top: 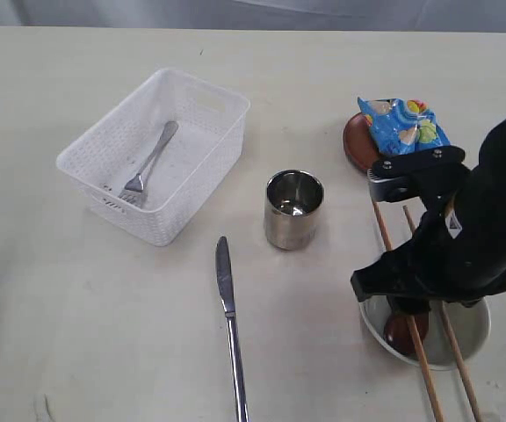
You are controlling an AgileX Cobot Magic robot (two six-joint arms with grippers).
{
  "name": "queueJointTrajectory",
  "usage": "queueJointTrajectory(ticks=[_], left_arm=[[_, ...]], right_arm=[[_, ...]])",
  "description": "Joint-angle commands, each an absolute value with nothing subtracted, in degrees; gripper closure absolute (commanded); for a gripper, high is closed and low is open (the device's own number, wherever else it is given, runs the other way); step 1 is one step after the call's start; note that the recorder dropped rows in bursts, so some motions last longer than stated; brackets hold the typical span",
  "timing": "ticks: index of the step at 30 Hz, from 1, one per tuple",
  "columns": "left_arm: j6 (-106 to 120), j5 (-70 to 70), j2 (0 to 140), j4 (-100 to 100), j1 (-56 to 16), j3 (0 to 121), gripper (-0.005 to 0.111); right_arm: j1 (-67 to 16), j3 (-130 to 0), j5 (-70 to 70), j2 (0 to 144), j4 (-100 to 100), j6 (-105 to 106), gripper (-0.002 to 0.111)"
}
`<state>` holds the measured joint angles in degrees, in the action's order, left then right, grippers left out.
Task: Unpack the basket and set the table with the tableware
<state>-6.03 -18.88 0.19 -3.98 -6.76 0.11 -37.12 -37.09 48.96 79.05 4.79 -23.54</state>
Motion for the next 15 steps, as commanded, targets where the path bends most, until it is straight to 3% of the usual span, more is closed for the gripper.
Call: queueJointTrajectory(ticks=[1,15], left_arm=[[-5.98,-18.60,0.00,-4.24,-7.18,0.00,0.107],[-5.98,-18.60,0.00,-4.24,-7.18,0.00,0.107]], right_arm=[[-36.73,-37.29,48.53,79.07,6.25,-23.49,0.045],[-36.73,-36.72,47.08,79.07,6.10,-23.11,0.043]])
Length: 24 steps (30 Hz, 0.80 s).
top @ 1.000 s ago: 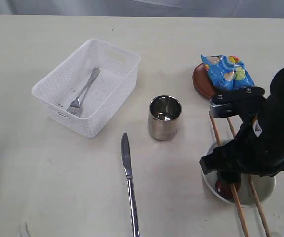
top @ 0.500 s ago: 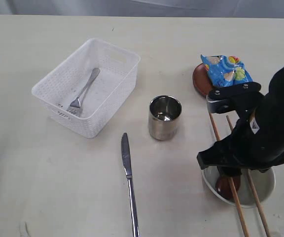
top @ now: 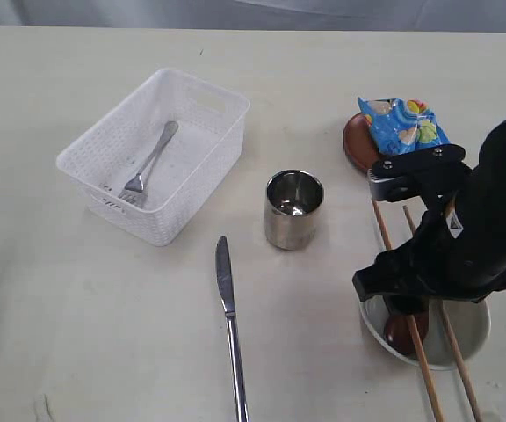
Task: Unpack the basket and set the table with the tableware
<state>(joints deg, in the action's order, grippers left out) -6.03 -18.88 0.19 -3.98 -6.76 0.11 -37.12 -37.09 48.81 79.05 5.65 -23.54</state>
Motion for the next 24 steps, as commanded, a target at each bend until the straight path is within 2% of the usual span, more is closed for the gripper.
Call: queueJointTrajectory(ticks=[1,12,17,24], left_arm=[[-5.98,-18.60,0.00,-4.24,-7.18,0.00,0.107],[-5.98,-18.60,0.00,-4.24,-7.18,0.00,0.107],[-5.98,-18.60,0.00,-4.24,-7.18,0.00,0.107],[-5.98,-18.60,0.00,-4.24,-7.18,0.00,0.107]], right_arm=[[-36.73,-36.21,46.57,79.07,5.86,-23.11,0.043],[-36.73,-33.28,45.27,79.07,5.50,-23.01,0.043],[-36.73,-33.28,43.31,79.07,5.50,-23.01,0.061],[-36.73,-33.28,43.52,79.07,5.50,-23.11,0.062]])
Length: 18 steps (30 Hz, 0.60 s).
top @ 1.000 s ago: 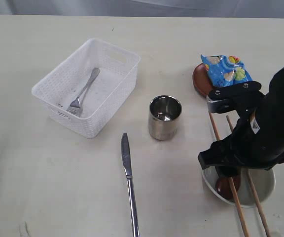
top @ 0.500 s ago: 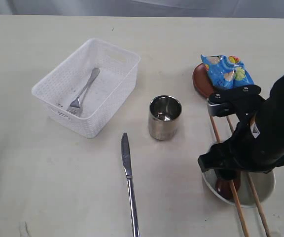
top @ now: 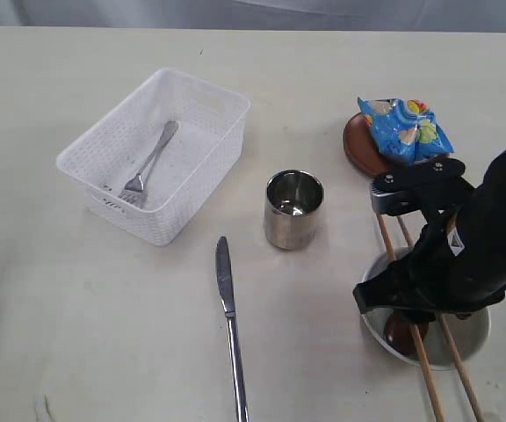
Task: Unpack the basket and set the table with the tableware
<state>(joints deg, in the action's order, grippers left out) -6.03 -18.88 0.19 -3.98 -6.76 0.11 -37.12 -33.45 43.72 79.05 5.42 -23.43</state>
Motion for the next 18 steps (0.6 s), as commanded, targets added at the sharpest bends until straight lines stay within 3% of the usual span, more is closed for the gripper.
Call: queueJointTrajectory(ticks=[1,18], left_arm=[[-5.98,-18.60,0.00,-4.24,-7.18,0.00,0.107],[-5.98,-18.60,0.00,-4.24,-7.18,0.00,0.107]], right_arm=[[-36.73,-33.28,43.57,79.07,5.50,-23.22,0.062],[-36.73,-33.28,46.14,79.07,5.66,-23.62,0.062]])
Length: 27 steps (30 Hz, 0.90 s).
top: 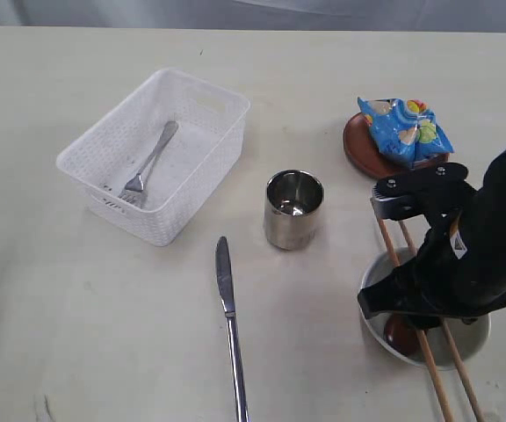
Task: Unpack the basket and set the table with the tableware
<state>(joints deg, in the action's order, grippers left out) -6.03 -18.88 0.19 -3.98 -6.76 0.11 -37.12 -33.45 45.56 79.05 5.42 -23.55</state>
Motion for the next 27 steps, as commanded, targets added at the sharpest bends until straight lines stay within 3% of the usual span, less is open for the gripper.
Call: queueJointTrajectory(ticks=[1,11,17,27], left_arm=[[-5.98,-18.60,0.00,-4.24,-7.18,0.00,0.107],[-5.98,-18.60,0.00,-4.24,-7.18,0.00,0.107],[-5.98,-18.60,0.00,-4.24,-7.18,0.00,0.107],[-5.98,-18.60,0.00,-4.24,-7.18,0.00,0.107]], right_arm=[[-36.73,-33.28,46.14,79.07,5.66,-23.62,0.062],[-36.73,-33.28,46.12,79.07,5.66,-23.62,0.063],[-36.73,-33.28,46.12,79.07,5.66,-23.14,0.084],[-36.73,-33.28,46.16,79.07,5.53,-23.14,0.085]])
